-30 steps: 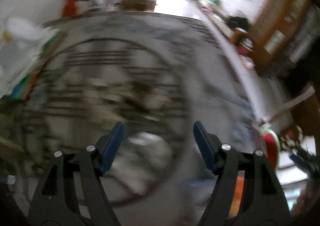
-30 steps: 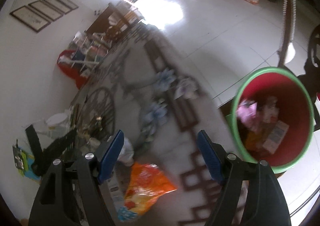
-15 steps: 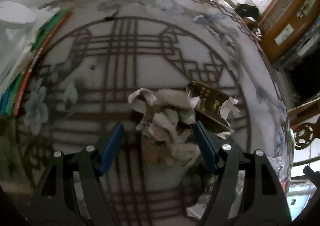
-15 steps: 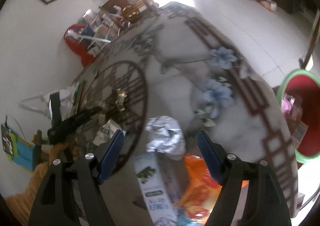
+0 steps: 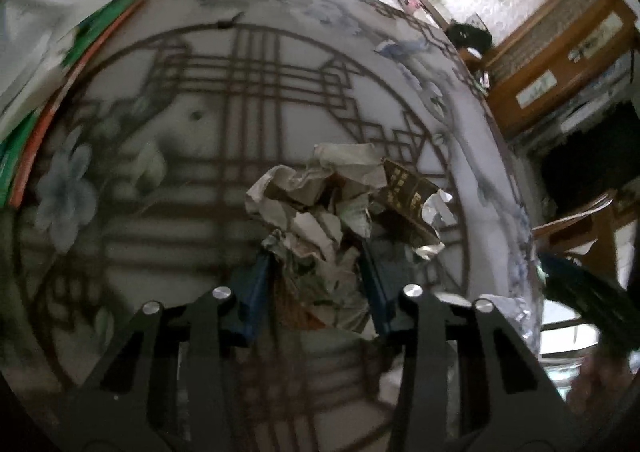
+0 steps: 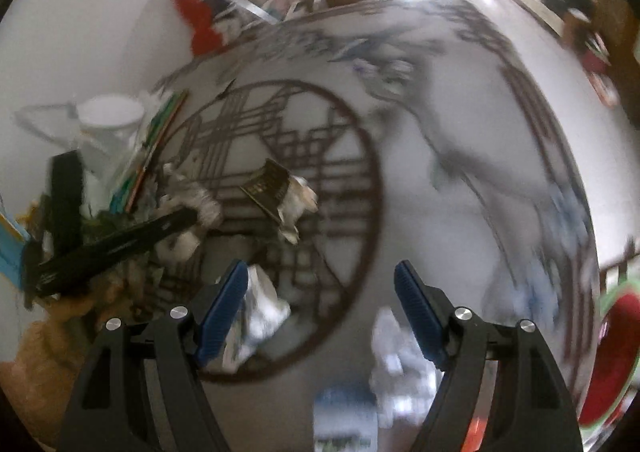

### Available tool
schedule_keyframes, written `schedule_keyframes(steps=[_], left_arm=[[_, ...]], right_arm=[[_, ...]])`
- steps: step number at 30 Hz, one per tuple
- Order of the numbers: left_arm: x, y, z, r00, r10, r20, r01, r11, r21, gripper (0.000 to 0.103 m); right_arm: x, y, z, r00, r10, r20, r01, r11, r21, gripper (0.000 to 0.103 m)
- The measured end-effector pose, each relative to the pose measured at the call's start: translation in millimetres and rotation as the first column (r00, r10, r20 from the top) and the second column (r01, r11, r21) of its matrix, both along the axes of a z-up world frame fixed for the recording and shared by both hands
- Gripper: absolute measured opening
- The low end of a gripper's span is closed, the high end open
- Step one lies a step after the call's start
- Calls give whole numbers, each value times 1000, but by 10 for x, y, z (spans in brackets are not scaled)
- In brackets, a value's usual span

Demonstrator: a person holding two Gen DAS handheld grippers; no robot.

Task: Collect trash
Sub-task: 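Grasp the crumpled tissues with the left tool while the right tool grasps the brown cigarette box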

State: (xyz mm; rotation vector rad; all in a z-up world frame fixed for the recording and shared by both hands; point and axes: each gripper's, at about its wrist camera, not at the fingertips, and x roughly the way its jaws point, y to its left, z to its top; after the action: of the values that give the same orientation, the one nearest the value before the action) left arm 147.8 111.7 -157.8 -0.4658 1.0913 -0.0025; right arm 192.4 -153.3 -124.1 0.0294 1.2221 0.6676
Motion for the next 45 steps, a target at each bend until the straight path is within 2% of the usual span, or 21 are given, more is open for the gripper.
schedule_keyframes(steps=[4,7,9,13,14,15,17,19,21,28,29,31,32,33,39,45], left_arm=[[-244,138,35,999,37,-15,-37,999,-2,41],[-332,213,-31,997,55,-48,-55,999,1,41],[-356,256,-92,996,70,-63,-69,998,5,45],[-370,285,-147,994,89,-70,-90,996,-10,52],[-369,281,-150,994,91,-68,-92,996,-10,58],[-366,271,-148,993,97,-61,-98,995,-11,64],[-346,256,-157,993,99,-57,-100,995,-16,67],[-304,228,-187,993,99,-63,-100,995,-19,69],[-287,208,-215,992,102,-74,-104,994,-18,73],[-412,228,-174,990,127,-61,-126,992,13,75],[-425,230,-176,990,127,-59,-126,992,16,74],[-440,231,-201,990,124,-64,-123,992,23,59],[-444,227,-218,991,115,-67,-115,993,4,52],[-447,221,-213,991,116,-64,-116,993,2,49],[-514,88,12,996,92,-2,-92,996,20,44],[-625,-98,357,995,49,86,-52,998,32,44]], right_arm=[[205,511,-163,986,160,38,-157,985,-77,72],[265,880,-280,952,294,82,-280,948,-152,72],[295,1085,-395,926,369,80,-349,918,-189,72],[343,1269,-565,901,428,68,-404,886,-226,72],[357,1290,-599,899,433,61,-411,884,-224,72],[362,1299,-614,899,434,56,-414,884,-219,72],[365,1316,-637,898,436,53,-416,882,-220,72],[380,1339,-663,898,438,44,-418,880,-227,66],[391,1342,-690,899,437,30,-419,878,-230,49],[355,1195,-562,929,368,44,-356,919,-169,46],[342,1155,-510,934,353,49,-342,927,-154,46],[292,1065,-378,945,320,63,-312,943,-117,46],[260,1031,-314,948,309,71,-301,948,-105,47],[195,975,-219,951,297,88,-289,953,-91,47],[-261,666,230,951,226,209,-223,974,-41,47],[-559,312,393,975,103,198,-112,993,37,47]])
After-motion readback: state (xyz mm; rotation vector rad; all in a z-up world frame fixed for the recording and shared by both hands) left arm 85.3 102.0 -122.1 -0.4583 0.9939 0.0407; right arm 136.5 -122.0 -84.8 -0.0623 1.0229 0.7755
